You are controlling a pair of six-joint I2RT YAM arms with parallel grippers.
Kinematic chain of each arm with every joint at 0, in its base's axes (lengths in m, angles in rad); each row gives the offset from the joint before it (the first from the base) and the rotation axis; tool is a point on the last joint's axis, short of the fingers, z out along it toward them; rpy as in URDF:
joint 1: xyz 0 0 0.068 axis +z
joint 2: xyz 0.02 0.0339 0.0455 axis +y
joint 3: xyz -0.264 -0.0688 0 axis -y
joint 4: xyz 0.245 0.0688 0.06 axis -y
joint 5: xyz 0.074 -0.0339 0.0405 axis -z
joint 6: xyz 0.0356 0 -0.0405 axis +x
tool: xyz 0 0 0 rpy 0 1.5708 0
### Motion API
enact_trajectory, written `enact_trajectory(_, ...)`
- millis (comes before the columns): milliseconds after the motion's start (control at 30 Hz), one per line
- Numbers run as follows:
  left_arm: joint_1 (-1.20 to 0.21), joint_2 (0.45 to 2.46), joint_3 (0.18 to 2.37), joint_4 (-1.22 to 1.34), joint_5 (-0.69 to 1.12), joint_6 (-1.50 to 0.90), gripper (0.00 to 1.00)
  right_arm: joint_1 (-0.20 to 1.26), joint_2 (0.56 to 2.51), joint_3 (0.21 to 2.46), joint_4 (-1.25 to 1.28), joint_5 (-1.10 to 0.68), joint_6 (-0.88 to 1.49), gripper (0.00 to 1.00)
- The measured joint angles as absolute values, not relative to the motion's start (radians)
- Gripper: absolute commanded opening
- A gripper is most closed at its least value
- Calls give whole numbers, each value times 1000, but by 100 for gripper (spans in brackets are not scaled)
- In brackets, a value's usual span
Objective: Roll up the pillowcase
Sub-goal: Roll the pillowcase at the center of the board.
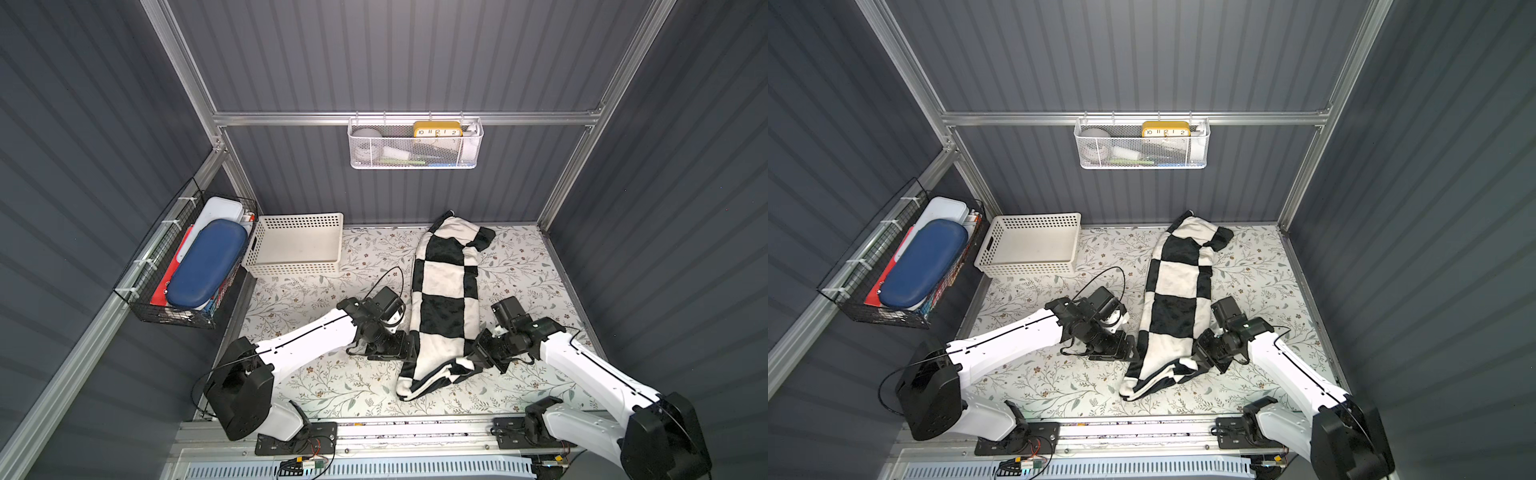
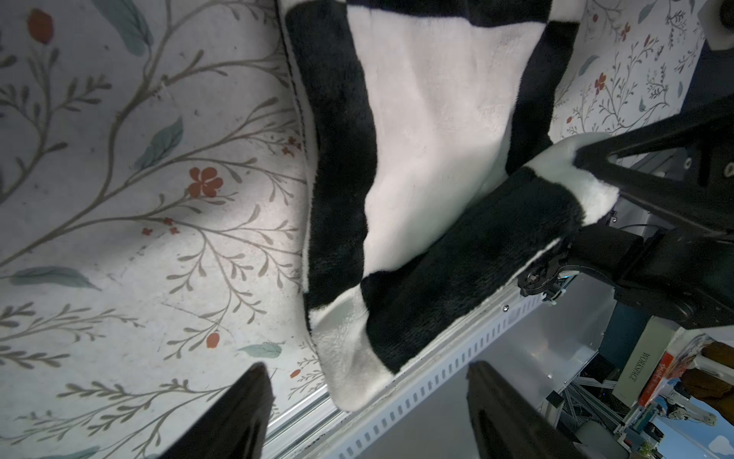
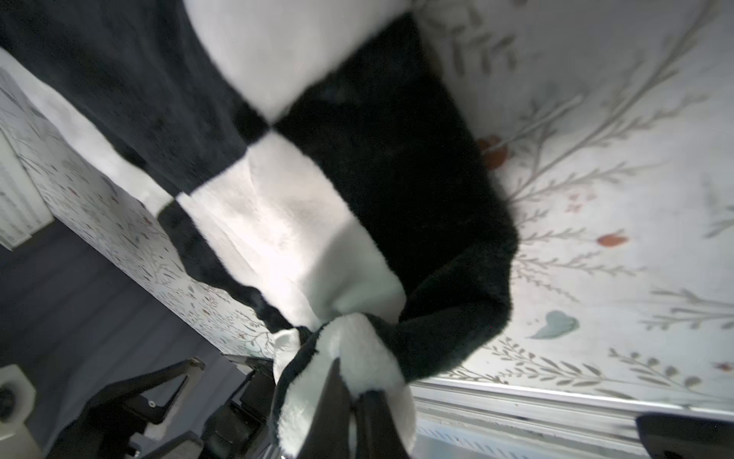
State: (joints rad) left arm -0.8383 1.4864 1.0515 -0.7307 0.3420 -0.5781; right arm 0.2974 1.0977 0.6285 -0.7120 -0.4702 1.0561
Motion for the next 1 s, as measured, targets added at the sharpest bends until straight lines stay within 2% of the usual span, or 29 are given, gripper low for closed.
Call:
enact_trajectory(267,-875,1514,1153,-747,353,-573,85,261,1229,648,-701,-492,1012,0)
enact_trajectory(333,-931,1531,1192,-758,338,-558,89,243,1258,649,-695,-493,1002,0)
enact_trajectory(367,-977,1545,1218,-765,318,-546,97,234,1266,649,-695,-493,995,0)
enact_trajectory(400,-1018,1557,1239,-772,300,-529,99,228,1270,649,-695,-494,990,0)
enact_trajectory(567,-1209,1639,1340,-846,128,-448,99,218,1271,648,-687,-508,977,0)
enact_trajectory(767,-1222,1697,1399,-864,-129,-305,99,218,1256,628,-659,-528,974,0)
enact_trajectory(1000,-1220,1718,1387,-787,-126,-109,99,218,1235,604,-646,-535,975,0)
